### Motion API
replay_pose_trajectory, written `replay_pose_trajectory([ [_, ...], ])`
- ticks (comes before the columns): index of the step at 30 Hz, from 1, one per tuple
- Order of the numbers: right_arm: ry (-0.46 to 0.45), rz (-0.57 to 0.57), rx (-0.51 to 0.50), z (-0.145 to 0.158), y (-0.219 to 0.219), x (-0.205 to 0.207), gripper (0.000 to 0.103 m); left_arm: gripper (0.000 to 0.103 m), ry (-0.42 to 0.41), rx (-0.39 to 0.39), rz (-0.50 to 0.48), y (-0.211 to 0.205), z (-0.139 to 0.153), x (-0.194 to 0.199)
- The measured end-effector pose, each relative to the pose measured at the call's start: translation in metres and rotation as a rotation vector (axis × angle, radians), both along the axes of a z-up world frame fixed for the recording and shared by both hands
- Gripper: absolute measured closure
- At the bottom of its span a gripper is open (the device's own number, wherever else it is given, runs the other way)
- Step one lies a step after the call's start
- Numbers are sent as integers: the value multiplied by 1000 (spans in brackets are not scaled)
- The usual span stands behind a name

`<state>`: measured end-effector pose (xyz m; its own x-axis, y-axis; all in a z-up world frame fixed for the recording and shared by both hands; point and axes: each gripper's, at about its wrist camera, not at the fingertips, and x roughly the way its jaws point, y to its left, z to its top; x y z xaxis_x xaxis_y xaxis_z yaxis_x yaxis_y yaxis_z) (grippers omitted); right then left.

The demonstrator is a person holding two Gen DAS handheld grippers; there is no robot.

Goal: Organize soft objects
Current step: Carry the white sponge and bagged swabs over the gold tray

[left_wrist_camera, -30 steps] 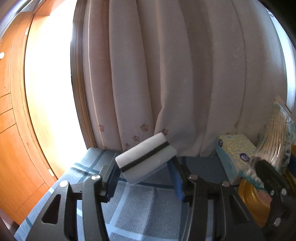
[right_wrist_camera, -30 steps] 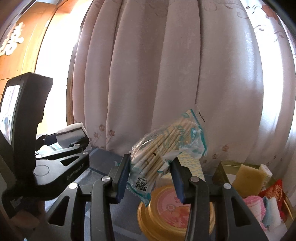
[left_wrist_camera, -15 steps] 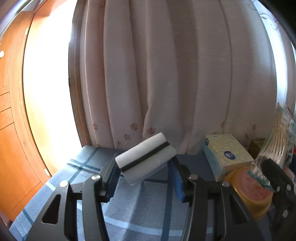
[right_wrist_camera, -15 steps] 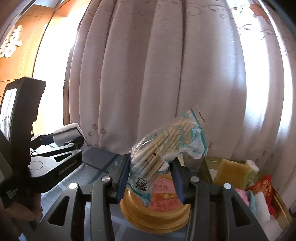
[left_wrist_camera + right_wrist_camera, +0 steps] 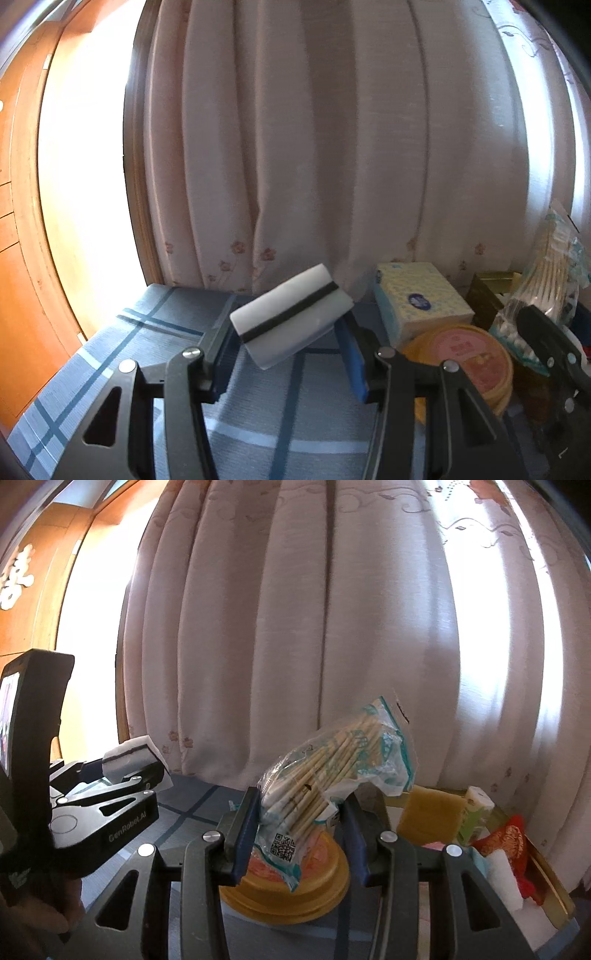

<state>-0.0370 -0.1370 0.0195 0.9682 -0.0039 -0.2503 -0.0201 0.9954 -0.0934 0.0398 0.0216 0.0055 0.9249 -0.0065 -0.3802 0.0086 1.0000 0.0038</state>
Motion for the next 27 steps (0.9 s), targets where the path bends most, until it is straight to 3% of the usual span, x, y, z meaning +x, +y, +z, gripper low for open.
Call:
replay_pose_trajectory([
  [13, -9, -64, 31, -4, -32, -9, 57, 53, -4, 11, -67, -39, 0, -15],
  [27, -40, -152, -1, -6, -71, -29, 57, 53, 7, 20, -138, -84, -2, -24],
])
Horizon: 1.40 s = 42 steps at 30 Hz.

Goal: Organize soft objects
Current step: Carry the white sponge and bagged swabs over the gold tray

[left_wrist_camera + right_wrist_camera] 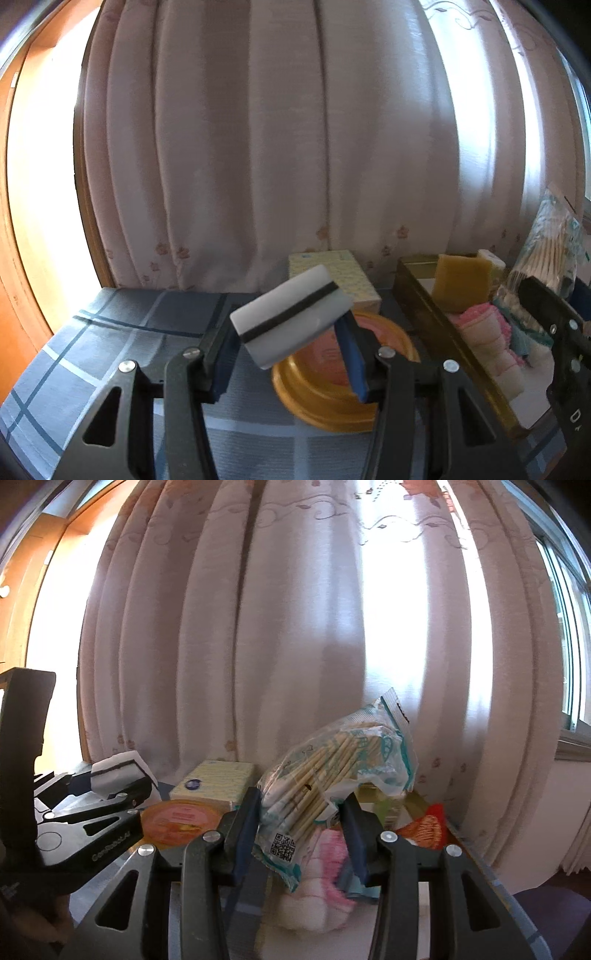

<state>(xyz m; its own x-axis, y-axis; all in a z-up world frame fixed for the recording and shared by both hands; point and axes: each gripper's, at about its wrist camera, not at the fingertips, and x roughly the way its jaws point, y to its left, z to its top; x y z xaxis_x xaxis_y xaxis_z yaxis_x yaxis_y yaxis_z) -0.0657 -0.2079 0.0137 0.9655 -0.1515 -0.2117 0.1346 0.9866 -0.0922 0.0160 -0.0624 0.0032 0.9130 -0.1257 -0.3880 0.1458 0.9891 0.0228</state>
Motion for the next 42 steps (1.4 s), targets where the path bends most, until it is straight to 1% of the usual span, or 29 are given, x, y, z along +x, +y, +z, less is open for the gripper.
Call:
replay_pose_trajectory([
  [23, -13, -128, 2, 2, -65, -23, 57, 53, -8, 8, -109, -60, 1, -16],
  [33, -11, -164, -25, 2, -83, -29, 57, 53, -15, 5, -172, -87, 2, -26],
  [42, -2, -188, -56, 2, -96, -26, 57, 53, -25, 7, -232, -111, 3, -32],
])
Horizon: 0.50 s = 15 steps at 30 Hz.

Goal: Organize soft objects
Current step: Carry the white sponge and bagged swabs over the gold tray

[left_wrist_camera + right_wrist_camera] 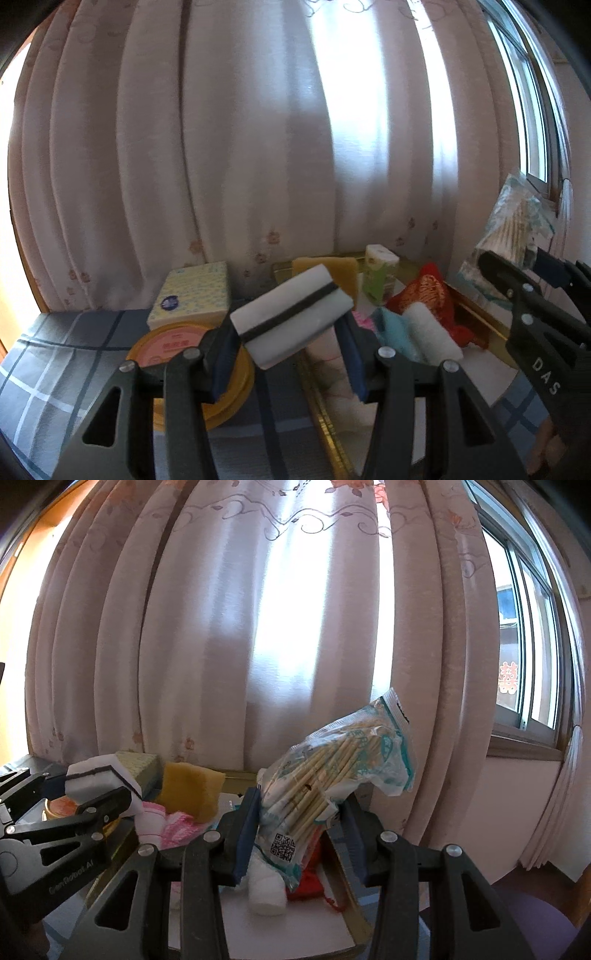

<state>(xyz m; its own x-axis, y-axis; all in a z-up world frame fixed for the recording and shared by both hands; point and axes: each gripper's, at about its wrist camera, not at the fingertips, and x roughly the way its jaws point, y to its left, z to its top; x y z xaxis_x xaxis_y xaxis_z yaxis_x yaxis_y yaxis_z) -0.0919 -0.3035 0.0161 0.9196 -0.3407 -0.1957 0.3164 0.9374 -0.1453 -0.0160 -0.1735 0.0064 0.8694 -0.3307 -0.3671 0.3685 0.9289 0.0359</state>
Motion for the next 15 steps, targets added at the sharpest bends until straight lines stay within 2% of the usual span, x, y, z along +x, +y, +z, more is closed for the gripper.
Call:
replay_pose_trajectory([
  [15, 17, -27, -58, 0, -13, 6, 57, 53, 14, -10, -75, -39, 5, 0],
])
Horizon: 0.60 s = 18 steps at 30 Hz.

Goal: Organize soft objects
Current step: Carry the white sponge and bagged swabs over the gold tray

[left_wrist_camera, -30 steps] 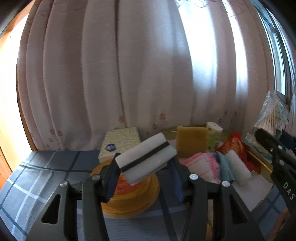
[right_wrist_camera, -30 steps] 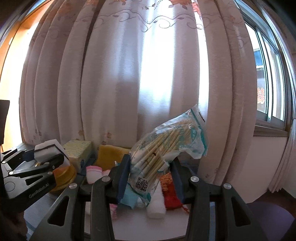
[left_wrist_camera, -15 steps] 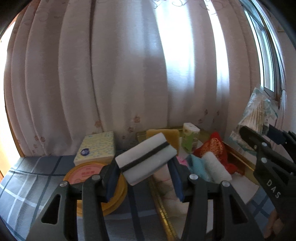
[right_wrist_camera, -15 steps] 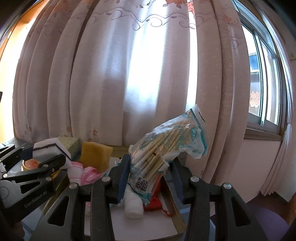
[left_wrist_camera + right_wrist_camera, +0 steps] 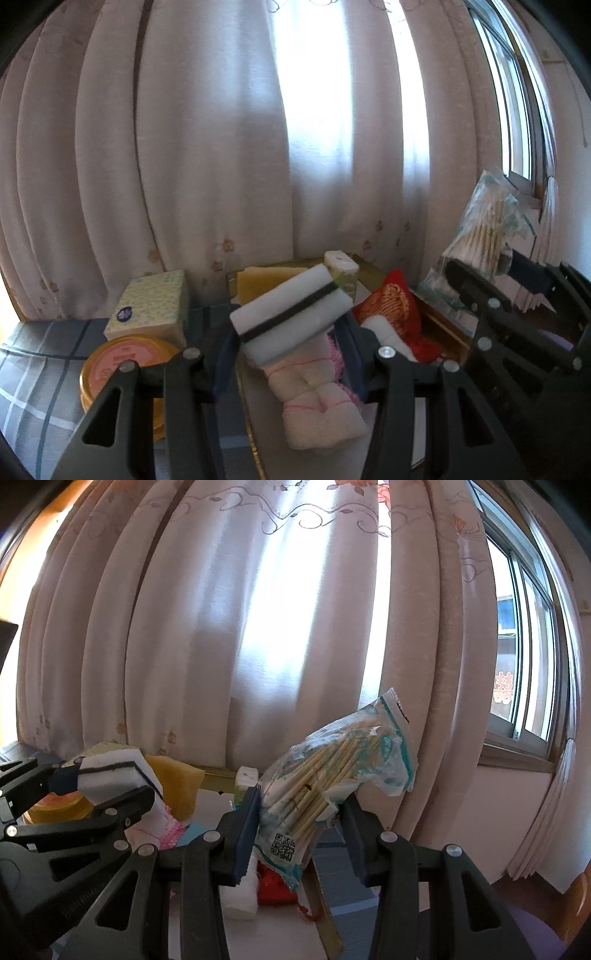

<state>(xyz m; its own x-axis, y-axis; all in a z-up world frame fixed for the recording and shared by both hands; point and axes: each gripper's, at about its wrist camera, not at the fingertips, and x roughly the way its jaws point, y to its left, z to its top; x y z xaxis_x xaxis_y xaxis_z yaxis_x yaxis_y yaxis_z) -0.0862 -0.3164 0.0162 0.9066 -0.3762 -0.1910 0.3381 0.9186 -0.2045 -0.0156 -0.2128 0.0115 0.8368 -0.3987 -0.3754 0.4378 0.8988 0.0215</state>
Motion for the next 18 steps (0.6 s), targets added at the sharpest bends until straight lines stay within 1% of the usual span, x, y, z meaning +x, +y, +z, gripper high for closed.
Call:
replay_pose_trajectory([
  [3, 8, 1, -41, 0, 0, 3, 57, 53, 18, -16, -16, -4, 2, 2],
  [6, 32, 7, -73, 0, -1, 10, 57, 53, 20, -16, -22, -10, 3, 3],
  [11, 65, 10, -77, 9, -14, 23, 57, 53, 55, -38, -30, -15, 4, 11],
  [18, 121, 36, -141, 16, -16, 43, 57, 54, 72, -32, -28, -22, 4, 16],
])
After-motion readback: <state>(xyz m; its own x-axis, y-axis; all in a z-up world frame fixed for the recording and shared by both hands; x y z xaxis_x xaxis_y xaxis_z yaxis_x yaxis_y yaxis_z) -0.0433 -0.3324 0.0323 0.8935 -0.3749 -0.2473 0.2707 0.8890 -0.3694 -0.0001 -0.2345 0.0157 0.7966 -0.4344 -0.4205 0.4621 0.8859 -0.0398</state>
